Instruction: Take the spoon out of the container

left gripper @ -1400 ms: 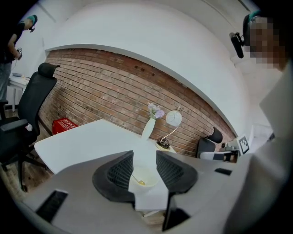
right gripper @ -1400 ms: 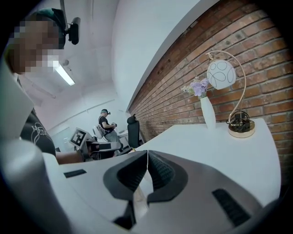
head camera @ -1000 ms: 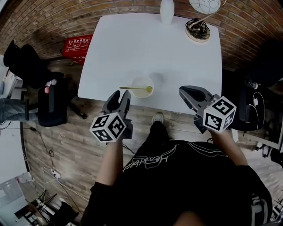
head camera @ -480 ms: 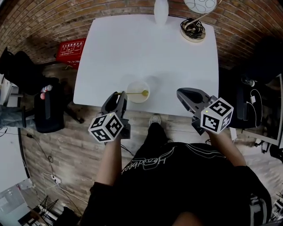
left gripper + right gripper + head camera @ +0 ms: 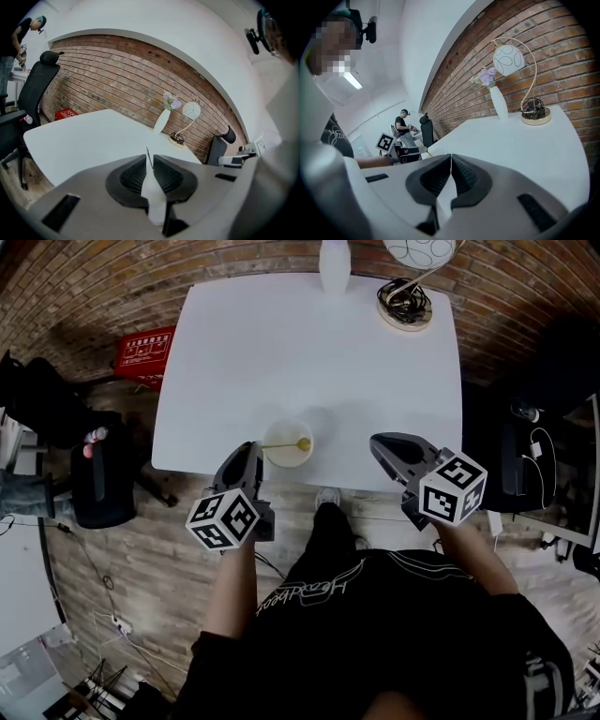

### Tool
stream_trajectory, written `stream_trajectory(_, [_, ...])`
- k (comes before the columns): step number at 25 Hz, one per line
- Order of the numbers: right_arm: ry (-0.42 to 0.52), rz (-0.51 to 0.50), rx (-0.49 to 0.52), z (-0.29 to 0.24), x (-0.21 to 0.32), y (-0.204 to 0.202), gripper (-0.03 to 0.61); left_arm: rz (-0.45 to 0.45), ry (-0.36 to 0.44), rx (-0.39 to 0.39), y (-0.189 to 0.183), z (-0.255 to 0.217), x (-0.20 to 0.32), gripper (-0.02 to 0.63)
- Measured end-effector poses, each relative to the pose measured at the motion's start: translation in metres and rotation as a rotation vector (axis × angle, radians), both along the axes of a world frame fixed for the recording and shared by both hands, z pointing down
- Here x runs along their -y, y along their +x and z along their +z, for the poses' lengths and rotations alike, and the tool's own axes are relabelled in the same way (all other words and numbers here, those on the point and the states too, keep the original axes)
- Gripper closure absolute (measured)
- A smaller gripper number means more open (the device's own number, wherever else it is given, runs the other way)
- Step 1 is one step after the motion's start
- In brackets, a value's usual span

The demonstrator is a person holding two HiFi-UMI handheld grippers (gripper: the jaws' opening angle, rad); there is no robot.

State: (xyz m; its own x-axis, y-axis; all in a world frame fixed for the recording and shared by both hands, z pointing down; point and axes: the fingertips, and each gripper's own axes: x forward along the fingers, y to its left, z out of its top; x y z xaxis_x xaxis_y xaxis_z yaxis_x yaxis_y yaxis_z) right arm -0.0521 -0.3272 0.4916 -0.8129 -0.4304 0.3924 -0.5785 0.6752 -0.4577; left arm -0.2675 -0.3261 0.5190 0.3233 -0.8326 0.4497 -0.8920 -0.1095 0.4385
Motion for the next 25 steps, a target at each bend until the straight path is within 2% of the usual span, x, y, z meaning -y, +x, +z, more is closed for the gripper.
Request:
stream_trajectory(9, [-0.007,0.002,0.007,0.003,-0.001,0.001,0.581,-0.015,0.010,-0.047,0.002,-0.004,0.001,0.598])
stream_trajectory(15, [-0.009,0.005,0.006,0.003,-0.005,0.005,0.581,-0.028,0.021,-0.052,0.003,-0.009,0.000,0.604])
stream_trajectory(25, [0.022,0.001,0.019,-0.013,-0.015,0.012,0.581,-0.038,0.059,-0.003,0.004,-0.033,-0.008,0.606])
